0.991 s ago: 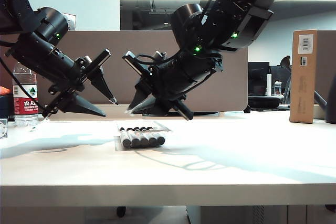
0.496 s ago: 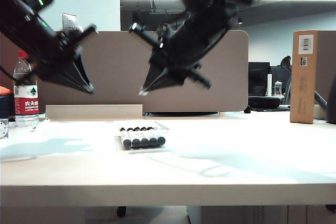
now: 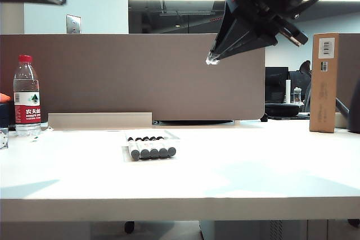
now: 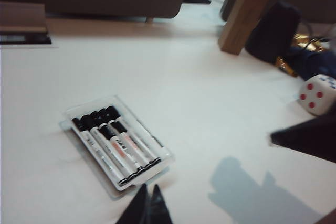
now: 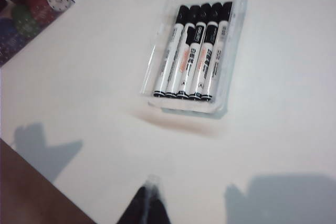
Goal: Pick up the markers scattered on the table and put them into the packaging box, making sure the markers fit the shape of the box's grooves.
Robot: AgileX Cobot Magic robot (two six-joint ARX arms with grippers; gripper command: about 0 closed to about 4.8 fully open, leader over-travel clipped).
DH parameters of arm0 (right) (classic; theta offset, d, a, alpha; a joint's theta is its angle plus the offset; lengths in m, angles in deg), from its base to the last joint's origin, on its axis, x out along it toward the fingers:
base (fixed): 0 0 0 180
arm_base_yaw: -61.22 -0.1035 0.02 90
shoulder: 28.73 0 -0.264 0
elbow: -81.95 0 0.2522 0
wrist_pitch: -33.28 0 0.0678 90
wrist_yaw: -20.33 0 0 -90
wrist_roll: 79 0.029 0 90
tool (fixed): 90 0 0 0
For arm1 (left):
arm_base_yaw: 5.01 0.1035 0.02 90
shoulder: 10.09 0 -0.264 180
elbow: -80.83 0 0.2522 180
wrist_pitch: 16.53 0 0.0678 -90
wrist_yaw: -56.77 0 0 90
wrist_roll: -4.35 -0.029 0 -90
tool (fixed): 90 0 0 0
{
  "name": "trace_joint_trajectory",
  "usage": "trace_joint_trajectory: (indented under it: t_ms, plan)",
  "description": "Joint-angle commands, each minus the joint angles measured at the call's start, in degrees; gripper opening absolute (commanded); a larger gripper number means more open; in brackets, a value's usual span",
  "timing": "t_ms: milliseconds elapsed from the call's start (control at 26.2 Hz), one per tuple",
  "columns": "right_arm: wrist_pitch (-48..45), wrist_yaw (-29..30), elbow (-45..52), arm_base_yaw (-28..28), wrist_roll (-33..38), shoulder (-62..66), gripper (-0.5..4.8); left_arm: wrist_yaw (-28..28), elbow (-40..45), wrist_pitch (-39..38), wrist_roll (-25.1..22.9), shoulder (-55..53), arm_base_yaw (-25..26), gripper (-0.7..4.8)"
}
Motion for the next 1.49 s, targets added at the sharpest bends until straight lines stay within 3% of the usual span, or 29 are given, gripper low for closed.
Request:
trace_joint_trajectory:
  t_ms: [38, 496, 648, 724, 801, 1029, 1182, 1487]
  plan:
    - [-0.7, 0.0, 1.1, 0.0, -0.3, -0.5, -0.08, -1.0, 1.3, -1.2, -0.1, 6.1, 0.2, -0.05]
    - [-0.7, -0.1, 1.1, 0.0, -0.3, -0.3, -0.08, -0.2, 1.3, -2.3, -0.5, 11.1, 0.2, -0.05]
    - [-0.7, -0.1, 1.1, 0.0, -0.3, -0.3, -0.08, 4.6, 1.3, -4.0, -13.4, 11.1, 0.2, -0.05]
    - [-0.7, -0.1, 1.1, 0.0, -0.3, -0.3, -0.08, 7.6, 2.3, -5.1, -15.8, 10.9, 0.9, -0.05]
    - [-0.7, -0.1, 1.1, 0.0, -0.3, -0.3, -0.08, 8.6, 5.0, -4.3, -15.4, 10.8, 4.1, -0.05]
    - [-0.7, -0.1, 1.1, 0.0, -0.3, -0.3, -0.08, 0.2, 19.8, 7.5, -9.0, 14.7, 20.5, -0.05]
    - [-0.7, -0.1, 1.2, 0.0, -0.3, -0.3, -0.08, -0.5, 25.7, 9.9, -8.6, 22.3, 24.8, -0.05]
    - [-0.7, -0.1, 1.2, 0.0, -0.3, -0.3, -0.08, 0.2, 25.6, 3.4, -9.0, 31.2, 31.4, -0.05]
